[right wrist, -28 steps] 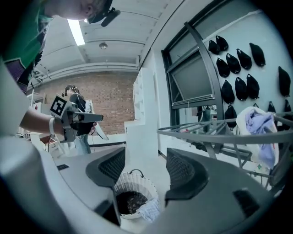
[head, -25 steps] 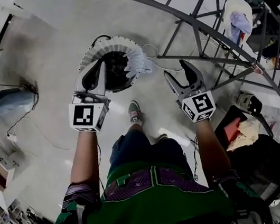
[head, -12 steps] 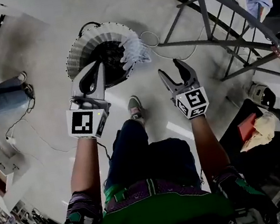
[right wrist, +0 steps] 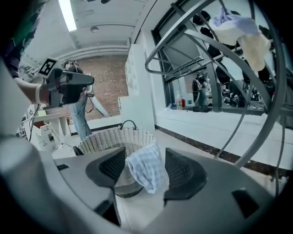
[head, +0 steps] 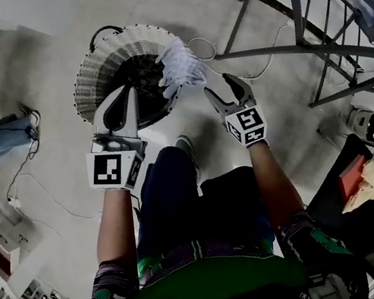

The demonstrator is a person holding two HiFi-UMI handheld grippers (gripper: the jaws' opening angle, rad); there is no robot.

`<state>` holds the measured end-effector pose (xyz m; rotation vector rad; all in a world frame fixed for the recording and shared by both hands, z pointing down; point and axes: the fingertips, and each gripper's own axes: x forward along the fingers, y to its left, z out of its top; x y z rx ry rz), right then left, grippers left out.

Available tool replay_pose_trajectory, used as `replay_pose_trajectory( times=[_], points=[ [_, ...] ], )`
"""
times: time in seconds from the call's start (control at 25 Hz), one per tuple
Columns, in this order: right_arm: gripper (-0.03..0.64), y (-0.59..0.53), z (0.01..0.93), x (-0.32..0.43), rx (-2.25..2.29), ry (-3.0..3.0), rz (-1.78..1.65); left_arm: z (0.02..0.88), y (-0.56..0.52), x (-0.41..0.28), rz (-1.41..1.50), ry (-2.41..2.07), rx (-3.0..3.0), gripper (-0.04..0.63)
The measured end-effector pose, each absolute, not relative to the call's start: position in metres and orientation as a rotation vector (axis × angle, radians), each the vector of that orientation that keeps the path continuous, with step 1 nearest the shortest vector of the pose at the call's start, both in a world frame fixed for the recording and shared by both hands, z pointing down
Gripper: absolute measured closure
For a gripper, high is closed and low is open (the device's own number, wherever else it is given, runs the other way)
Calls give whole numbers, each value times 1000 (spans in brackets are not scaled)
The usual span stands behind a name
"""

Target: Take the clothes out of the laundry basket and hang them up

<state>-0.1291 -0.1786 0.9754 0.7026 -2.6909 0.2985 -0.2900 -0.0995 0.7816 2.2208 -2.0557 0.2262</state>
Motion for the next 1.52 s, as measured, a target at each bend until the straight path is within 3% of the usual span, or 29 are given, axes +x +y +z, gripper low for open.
replay_pose_trajectory(
  times=[0.56,1.04,1.12,1.2,1.52],
  points=[
    [327,-187,1127,-174,650,-2614,206,882,-115,-305,288,-2033,2207,577],
    [303,-216,1133,-184,824,-2580,114,879,-105,-299,345,-2049,2191,577],
    [440,-218,1117,-180,848,-2576,89,869,-103,-297,329,-2048,2199,577],
    [516,-219,1102,-172,860,-2575,81,859,-103,-291,325,-2039,2199,577],
    [552,-209,1029,-157,805,-2569,27,799,-95,-287,273,-2055,2167,577]
  ],
)
